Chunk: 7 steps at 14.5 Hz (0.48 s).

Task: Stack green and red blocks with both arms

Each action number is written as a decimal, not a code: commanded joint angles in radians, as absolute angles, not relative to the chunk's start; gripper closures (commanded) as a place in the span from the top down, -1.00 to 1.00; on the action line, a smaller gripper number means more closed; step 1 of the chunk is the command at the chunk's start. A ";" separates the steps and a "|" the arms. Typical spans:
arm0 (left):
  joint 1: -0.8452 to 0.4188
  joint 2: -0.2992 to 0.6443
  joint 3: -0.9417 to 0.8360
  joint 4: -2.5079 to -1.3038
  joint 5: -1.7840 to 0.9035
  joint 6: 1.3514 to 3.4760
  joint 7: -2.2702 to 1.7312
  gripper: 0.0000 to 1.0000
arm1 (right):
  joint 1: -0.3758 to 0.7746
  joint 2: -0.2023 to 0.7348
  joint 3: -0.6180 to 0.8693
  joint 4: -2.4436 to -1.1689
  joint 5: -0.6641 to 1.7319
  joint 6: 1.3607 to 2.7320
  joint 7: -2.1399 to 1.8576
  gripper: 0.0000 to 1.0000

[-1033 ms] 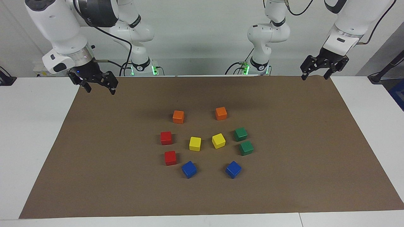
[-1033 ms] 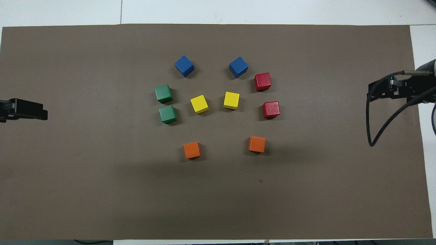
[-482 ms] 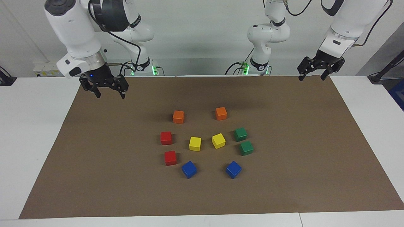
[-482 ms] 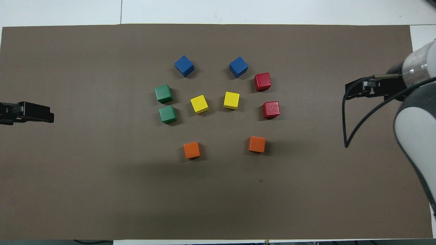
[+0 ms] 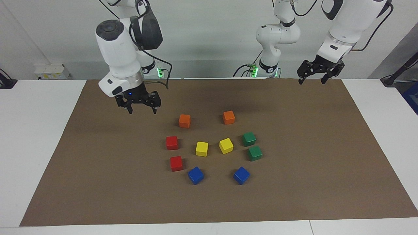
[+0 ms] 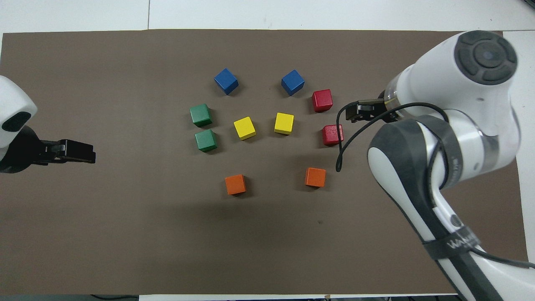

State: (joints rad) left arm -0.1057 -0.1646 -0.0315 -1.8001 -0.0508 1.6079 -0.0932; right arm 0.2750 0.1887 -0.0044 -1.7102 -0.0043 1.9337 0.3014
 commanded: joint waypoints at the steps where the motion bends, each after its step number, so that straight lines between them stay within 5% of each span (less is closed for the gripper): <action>1: -0.149 -0.206 -0.026 -1.879 -0.069 1.672 -0.147 1.00 | 0.291 0.238 -0.008 -1.752 0.006 2.038 0.310 1.00; 7: -0.245 -0.158 -0.026 -1.994 -0.069 1.887 -0.242 1.00 | 0.314 0.258 -0.005 -1.871 0.014 2.166 0.293 1.00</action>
